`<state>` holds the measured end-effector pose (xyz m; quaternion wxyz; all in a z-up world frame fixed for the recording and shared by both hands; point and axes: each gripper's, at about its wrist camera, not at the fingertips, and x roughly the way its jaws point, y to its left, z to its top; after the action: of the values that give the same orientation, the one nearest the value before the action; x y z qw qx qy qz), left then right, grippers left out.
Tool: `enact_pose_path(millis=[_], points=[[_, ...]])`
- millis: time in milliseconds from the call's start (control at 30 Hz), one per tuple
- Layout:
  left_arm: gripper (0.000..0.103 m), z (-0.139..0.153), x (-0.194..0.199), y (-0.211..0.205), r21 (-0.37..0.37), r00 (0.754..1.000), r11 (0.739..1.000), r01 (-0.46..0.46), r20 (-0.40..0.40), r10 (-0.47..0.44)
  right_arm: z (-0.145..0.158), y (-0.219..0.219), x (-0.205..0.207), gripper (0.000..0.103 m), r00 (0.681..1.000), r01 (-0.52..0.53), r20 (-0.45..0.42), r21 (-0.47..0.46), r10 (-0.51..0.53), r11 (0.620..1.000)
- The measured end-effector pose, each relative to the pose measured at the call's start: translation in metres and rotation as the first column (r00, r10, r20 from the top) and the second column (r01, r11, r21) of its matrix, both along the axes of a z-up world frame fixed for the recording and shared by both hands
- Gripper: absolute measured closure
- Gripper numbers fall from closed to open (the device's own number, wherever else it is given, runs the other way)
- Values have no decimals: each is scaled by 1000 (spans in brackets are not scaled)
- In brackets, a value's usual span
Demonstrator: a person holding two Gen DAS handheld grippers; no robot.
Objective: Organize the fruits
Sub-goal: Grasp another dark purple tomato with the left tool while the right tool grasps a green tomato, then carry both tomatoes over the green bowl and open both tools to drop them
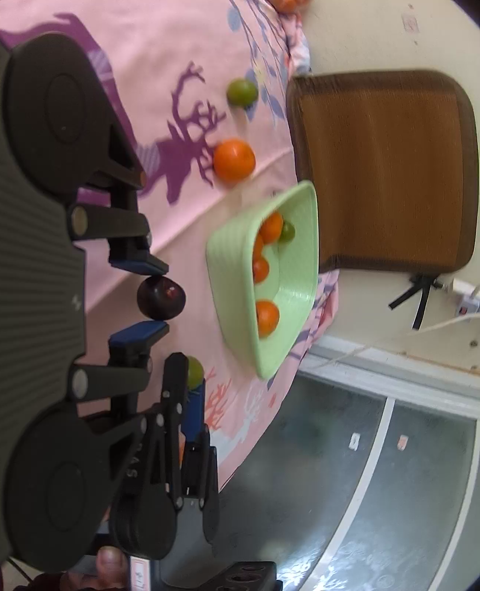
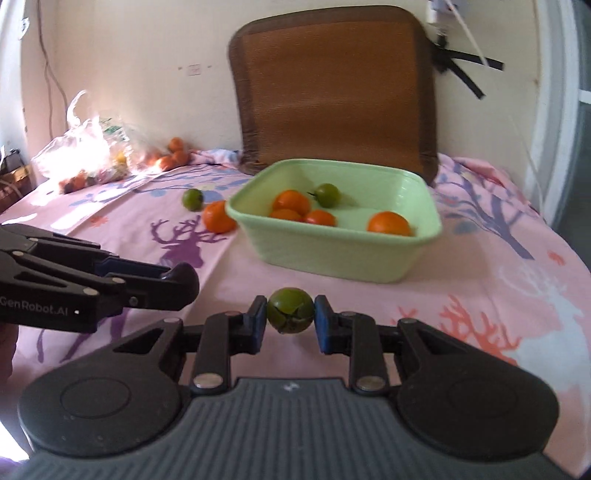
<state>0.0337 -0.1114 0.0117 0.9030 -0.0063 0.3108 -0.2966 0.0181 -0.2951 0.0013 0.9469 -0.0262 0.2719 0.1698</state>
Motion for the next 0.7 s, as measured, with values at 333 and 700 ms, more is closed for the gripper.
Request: enact_pose_path(millis=[333,700], points=[[72,-8,2,-25,96,999,995,-29,25,27,-18,-14,-14,70,999,20,48,-23,-18,1000],[67,-11,2,-38,168,998,985,-28,58,18,-23,-18,-27,68,997,6,82,-33,-3,999]])
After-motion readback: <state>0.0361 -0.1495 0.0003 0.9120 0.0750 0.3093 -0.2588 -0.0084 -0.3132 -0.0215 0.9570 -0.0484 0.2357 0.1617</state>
